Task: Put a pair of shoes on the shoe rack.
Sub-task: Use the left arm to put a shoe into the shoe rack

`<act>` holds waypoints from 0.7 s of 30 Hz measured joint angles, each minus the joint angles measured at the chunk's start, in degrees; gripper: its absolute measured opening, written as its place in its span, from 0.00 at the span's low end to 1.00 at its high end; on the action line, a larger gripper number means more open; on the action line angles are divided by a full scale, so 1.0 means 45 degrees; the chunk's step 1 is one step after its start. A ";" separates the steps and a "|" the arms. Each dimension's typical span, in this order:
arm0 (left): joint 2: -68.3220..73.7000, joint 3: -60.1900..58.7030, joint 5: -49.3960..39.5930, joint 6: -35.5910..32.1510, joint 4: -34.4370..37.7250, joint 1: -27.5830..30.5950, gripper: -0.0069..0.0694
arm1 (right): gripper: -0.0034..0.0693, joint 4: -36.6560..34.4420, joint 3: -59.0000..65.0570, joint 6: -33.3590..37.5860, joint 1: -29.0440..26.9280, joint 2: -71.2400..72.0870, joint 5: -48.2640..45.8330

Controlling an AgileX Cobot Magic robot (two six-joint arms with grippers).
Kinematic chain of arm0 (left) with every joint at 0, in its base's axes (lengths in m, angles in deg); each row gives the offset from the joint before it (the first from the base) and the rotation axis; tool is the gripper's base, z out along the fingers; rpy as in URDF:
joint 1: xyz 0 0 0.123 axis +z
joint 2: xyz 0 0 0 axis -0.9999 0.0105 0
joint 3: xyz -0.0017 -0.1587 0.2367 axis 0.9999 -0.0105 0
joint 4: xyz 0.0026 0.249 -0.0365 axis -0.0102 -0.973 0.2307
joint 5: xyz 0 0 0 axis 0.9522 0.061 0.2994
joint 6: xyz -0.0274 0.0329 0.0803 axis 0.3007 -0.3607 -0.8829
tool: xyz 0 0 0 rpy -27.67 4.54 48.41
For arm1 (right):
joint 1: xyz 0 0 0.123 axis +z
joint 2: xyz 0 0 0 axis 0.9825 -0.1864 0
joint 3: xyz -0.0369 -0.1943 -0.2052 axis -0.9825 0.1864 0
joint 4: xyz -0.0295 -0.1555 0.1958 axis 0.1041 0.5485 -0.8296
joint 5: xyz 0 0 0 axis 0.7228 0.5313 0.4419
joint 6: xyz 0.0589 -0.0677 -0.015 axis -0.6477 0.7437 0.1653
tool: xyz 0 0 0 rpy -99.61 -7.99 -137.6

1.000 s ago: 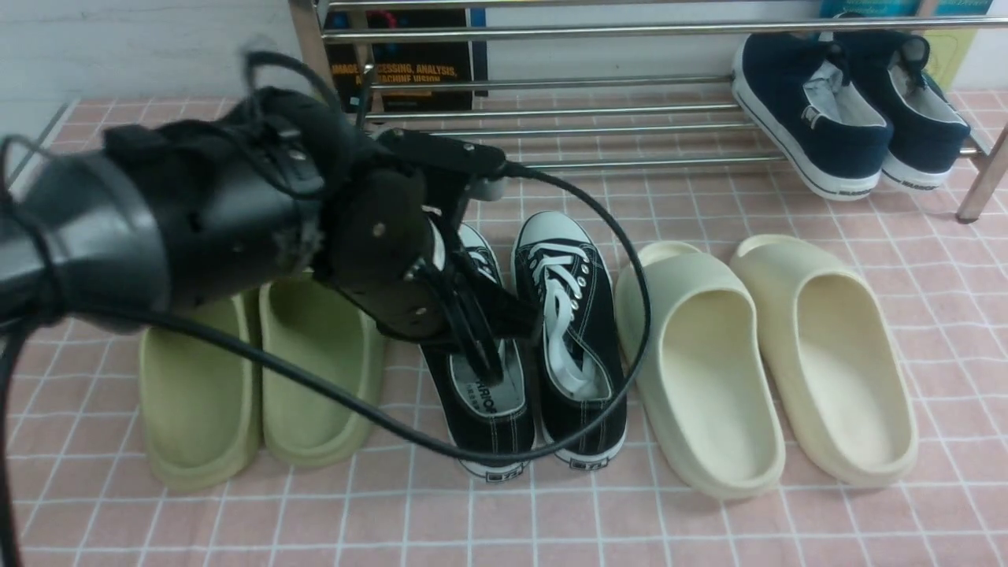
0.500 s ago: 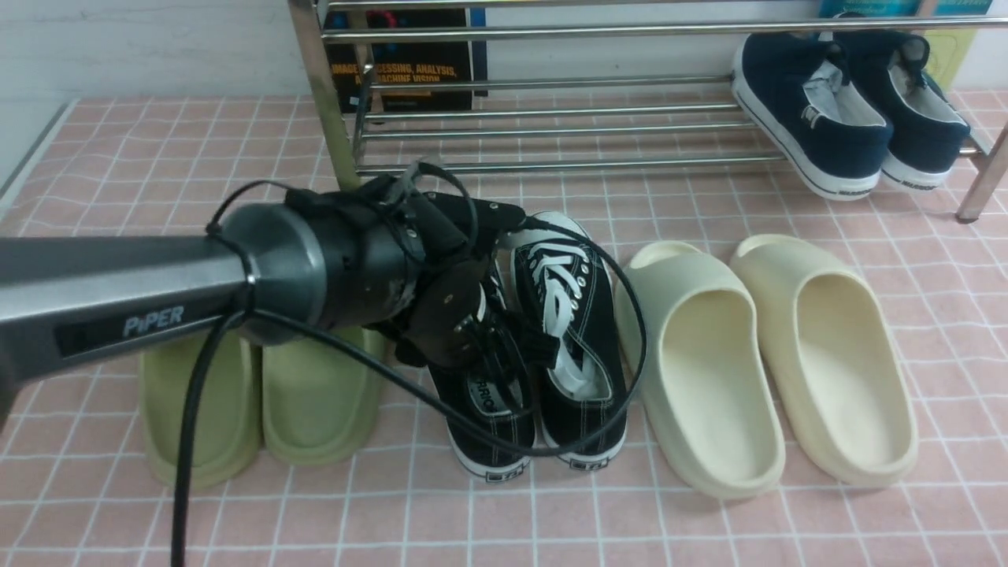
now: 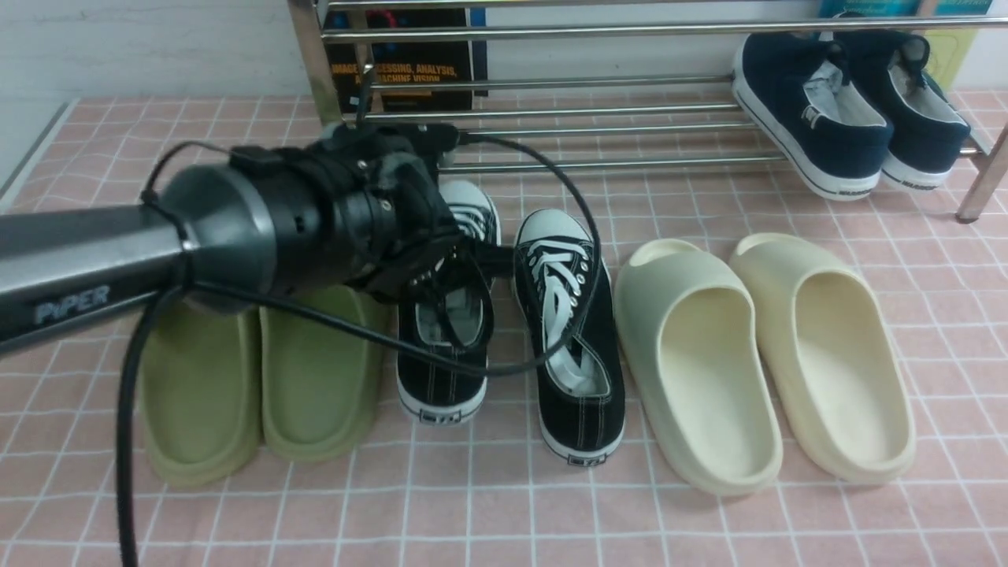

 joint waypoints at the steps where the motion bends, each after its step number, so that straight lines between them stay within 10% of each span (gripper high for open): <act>1: -0.0231 0.0175 -0.0053 0.0000 -0.0030 0.0000 0.12 | 0.10 0.0000 0.0000 0.0000 0.0000 0.0000 0.0000; 21: 0.3929 0.7930 -0.2039 -0.4393 0.0945 0.1102 0.12 | 0.10 0.0000 0.0000 0.0000 0.0000 0.0000 0.0000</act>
